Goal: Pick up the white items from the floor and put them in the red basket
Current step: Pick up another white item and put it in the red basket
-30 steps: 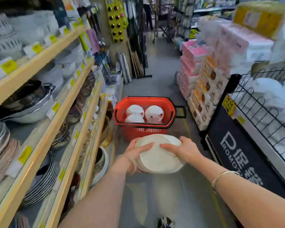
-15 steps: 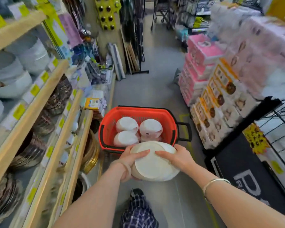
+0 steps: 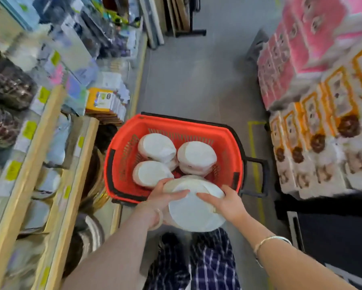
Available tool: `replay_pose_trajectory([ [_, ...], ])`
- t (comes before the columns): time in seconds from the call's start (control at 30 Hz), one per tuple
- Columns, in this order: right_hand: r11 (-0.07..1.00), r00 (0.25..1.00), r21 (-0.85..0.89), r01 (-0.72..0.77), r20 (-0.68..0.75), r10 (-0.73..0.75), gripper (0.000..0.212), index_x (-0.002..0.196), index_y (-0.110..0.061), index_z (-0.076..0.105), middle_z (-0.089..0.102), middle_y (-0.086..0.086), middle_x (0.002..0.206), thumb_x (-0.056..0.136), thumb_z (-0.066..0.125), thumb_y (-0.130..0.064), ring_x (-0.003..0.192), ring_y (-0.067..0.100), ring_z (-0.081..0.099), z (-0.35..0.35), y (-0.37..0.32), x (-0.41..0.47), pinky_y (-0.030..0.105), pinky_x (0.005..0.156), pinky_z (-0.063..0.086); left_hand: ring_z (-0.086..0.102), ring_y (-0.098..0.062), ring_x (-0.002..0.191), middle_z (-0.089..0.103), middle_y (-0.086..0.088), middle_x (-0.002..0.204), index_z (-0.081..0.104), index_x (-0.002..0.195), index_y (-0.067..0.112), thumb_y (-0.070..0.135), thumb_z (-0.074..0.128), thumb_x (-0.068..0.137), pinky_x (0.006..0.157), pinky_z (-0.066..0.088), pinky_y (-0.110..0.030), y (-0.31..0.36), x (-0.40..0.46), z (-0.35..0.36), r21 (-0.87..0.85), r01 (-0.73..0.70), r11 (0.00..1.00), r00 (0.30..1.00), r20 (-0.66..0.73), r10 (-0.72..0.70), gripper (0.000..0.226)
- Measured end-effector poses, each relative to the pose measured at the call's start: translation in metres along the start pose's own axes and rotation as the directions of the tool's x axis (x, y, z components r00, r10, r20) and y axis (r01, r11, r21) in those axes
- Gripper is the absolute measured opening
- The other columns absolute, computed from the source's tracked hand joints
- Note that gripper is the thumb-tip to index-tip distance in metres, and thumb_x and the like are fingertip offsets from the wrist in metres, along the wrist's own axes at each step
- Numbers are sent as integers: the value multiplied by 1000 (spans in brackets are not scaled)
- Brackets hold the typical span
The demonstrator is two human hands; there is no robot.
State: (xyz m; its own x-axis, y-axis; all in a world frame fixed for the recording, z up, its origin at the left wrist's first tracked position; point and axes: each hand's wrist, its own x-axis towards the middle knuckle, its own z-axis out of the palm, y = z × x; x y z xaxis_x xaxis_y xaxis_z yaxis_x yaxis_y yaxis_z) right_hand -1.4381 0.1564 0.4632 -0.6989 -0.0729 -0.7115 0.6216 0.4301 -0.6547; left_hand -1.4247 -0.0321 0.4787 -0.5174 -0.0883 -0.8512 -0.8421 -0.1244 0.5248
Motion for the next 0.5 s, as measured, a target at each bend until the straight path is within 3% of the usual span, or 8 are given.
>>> replay_pose_trajectory([
  [0.07,1000,1000,-20,-12,28,12,43,75,-19,48,56,-4,76,68,80,-47,68,12,54,-5,5,41,23,56,38,54,-16,91,54,6,109,50,119,35,25,81,69,80,54,-46,2,36,7,-34,21,999,999,-30,-22,60],
  [0.17,999,999,-48,-15,49,17,62,80,-5,49,55,7,78,60,77,-57,69,20,53,-6,16,96,28,58,36,56,-24,103,56,1,116,52,109,37,24,82,67,89,51,-51,-1,89,15,-30,40,999,998,-57,-42,53],
  [0.27,998,996,-66,11,85,-5,69,85,0,51,57,6,81,58,75,-58,75,23,57,-6,36,150,35,61,43,55,-28,107,55,-2,119,51,112,38,26,82,66,89,51,-51,-9,145,22,-31,63,998,996,-55,-65,57],
  [0.33,996,995,-91,9,102,0,56,79,-6,50,60,4,81,64,79,-52,81,24,61,-5,49,182,38,65,48,54,-27,107,53,0,114,49,110,37,24,80,69,90,50,-49,-17,176,25,-36,62,997,995,-72,-65,54],
  [0.43,995,992,-101,0,126,13,38,75,-17,49,60,-2,84,71,79,-40,85,19,60,-2,62,220,18,52,43,52,-23,99,52,4,104,46,98,39,22,78,72,86,51,-45,-31,215,32,-62,49,997,994,-99,-55,45],
  [0.5,996,990,-89,4,143,9,35,75,-19,49,59,-5,83,72,78,-37,80,13,58,0,73,237,12,47,39,52,-22,97,52,3,106,47,93,41,23,79,71,81,51,-43,-40,233,34,-53,63,997,991,-116,-68,43],
])
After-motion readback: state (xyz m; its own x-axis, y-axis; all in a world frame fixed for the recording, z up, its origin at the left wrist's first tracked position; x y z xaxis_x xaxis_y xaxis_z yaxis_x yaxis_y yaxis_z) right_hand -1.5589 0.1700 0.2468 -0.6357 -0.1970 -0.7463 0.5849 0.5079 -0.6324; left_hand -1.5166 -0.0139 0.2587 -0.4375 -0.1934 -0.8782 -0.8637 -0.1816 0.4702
